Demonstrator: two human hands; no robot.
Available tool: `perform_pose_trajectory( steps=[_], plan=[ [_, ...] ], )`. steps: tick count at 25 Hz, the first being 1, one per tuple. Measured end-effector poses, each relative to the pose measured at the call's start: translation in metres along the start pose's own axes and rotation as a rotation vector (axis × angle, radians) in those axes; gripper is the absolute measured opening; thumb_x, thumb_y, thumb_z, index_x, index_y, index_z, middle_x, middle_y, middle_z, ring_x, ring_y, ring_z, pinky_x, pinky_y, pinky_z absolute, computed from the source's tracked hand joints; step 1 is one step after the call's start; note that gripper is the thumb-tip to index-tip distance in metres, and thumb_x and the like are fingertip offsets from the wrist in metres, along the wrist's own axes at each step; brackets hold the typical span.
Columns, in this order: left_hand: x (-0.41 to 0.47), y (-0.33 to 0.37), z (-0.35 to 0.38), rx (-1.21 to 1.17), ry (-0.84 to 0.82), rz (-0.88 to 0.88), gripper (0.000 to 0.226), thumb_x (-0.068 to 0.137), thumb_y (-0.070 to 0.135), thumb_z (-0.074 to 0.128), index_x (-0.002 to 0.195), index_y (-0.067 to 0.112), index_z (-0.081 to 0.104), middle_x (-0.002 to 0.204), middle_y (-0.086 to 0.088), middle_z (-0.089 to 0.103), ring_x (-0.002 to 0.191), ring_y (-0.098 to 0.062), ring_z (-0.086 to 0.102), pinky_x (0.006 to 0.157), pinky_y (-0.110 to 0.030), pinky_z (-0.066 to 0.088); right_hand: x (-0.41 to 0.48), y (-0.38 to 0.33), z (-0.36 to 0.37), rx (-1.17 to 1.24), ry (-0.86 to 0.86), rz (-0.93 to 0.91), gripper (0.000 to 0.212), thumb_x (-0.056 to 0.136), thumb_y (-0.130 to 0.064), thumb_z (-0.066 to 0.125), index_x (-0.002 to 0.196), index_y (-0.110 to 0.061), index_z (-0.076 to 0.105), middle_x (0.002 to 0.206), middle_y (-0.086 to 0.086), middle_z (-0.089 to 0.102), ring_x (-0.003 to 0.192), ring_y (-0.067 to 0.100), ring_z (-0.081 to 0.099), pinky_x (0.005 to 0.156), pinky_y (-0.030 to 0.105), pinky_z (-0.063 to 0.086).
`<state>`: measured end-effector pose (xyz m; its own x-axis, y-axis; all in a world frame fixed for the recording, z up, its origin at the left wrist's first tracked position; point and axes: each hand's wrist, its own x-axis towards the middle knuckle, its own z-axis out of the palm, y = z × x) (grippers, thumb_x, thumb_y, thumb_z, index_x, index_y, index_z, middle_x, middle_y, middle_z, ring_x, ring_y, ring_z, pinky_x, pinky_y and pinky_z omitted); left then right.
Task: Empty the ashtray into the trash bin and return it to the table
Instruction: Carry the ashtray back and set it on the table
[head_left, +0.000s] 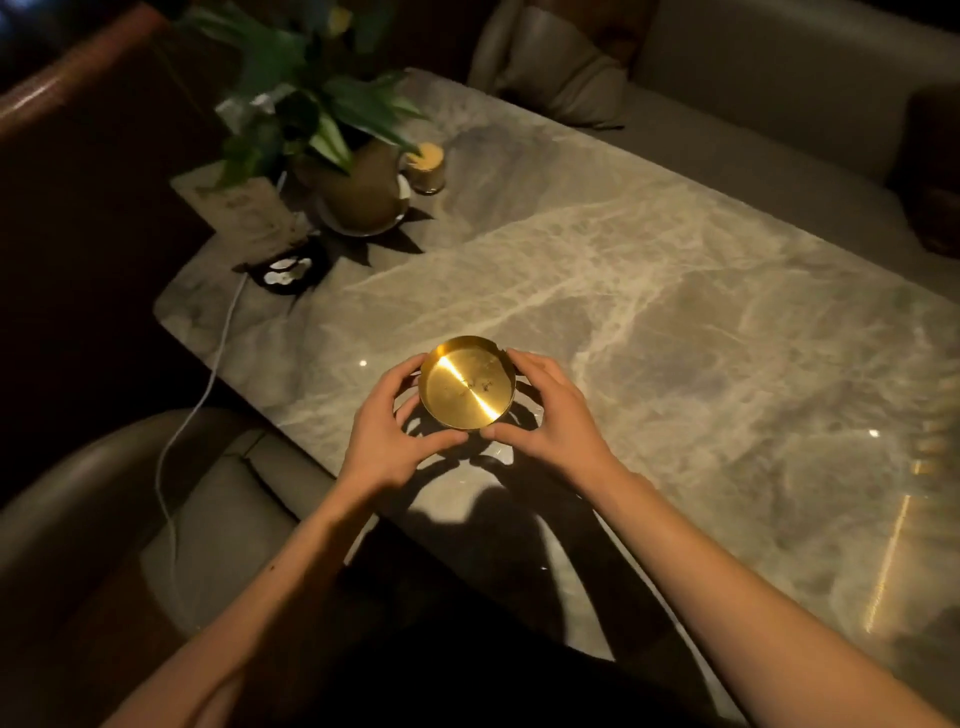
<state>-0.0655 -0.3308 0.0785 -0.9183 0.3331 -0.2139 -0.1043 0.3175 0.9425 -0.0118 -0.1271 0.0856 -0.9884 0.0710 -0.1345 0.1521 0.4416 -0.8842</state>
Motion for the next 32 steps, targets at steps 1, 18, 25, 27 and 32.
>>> perform_pose_trajectory(
  steps=[1,18,25,27,32],
  plan=[
    [0.004,-0.008,-0.018,-0.015,0.021,-0.017,0.094,0.057,0.011,0.092,0.138,0.026,0.048,0.140,0.007,0.052,0.130,-0.003,0.050,0.101,-0.013,0.044,0.013,-0.006,0.016,-0.005,-0.019,-0.004,0.089,0.069,-0.026,0.087,0.144,-0.014,0.042,0.136,0.002,0.046,0.125,0.013,0.047,0.106,0.016,0.036],
    [0.079,-0.125,-0.210,-0.042,0.382,-0.115,0.094,0.052,0.011,0.092,0.134,0.024,0.050,0.139,-0.013,0.053,0.128,-0.024,0.054,0.102,-0.035,0.051,0.207,-0.077,0.209,-0.249,-0.299,-0.125,0.087,0.069,-0.020,0.086,0.142,-0.009,0.041,0.138,0.009,0.049,0.127,0.022,0.048,0.108,0.027,0.037],
    [0.117,-0.145,-0.228,-0.071,0.442,-0.185,0.092,0.043,0.033,0.086,0.127,0.022,0.053,0.130,-0.009,0.060,0.116,-0.018,0.060,0.099,-0.039,0.054,0.256,-0.074,0.244,-0.280,-0.340,-0.077,0.086,0.067,-0.016,0.084,0.142,-0.011,0.042,0.133,0.010,0.053,0.125,0.025,0.050,0.110,0.035,0.040],
    [0.124,-0.150,-0.227,-0.021,0.463,-0.173,0.098,0.044,0.033,0.088,0.132,0.013,0.050,0.133,-0.011,0.058,0.120,-0.021,0.058,0.097,-0.034,0.053,0.264,-0.071,0.247,-0.282,-0.345,-0.057,0.085,0.068,-0.016,0.082,0.142,-0.012,0.042,0.133,0.009,0.053,0.126,0.025,0.050,0.110,0.041,0.042],
    [0.135,-0.162,-0.225,0.030,0.497,-0.168,0.086,0.057,0.007,0.091,0.133,0.009,0.050,0.127,-0.014,0.058,0.113,-0.022,0.058,0.087,-0.014,0.046,0.275,-0.064,0.252,-0.259,-0.317,-0.045,0.075,0.073,-0.019,0.078,0.140,-0.018,0.044,0.130,0.010,0.055,0.122,0.025,0.054,0.106,0.040,0.045]
  ],
)
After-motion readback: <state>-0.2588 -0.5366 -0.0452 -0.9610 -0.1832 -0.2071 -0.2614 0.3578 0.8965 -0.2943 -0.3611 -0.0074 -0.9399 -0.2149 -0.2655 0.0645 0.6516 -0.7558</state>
